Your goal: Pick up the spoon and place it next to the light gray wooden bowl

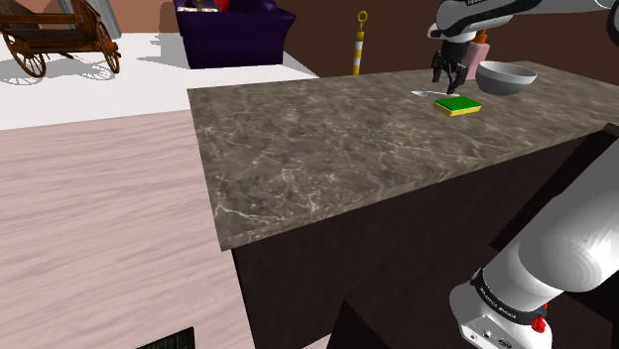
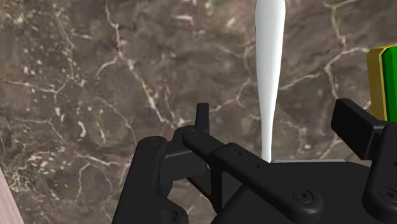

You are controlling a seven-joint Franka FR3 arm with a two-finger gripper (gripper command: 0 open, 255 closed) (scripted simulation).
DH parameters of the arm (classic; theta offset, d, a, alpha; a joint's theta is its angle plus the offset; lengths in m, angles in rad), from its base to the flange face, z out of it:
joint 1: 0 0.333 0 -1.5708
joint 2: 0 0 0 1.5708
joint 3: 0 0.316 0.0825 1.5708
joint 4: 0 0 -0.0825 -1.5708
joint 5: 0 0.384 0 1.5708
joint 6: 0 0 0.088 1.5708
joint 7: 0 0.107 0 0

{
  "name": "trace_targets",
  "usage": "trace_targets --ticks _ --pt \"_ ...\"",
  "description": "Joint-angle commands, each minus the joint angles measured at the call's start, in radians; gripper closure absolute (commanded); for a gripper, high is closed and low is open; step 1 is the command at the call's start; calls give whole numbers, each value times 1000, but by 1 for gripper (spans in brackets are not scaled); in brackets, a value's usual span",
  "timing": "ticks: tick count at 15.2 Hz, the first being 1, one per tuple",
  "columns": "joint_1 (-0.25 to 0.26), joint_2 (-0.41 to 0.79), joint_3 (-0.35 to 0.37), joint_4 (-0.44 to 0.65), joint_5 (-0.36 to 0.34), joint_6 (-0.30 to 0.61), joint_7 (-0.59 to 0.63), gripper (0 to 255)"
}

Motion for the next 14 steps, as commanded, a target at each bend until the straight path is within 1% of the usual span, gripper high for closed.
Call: trace_targets --ticks 1,2,6,14 --pt "0 0 0 0 0 0 0 0" --pt "0 0 0 0 0 0 0 0" --pt "15 -31 17 92 -9 -123 6 0" --pt "15 -31 17 92 -9 -123 6 0"
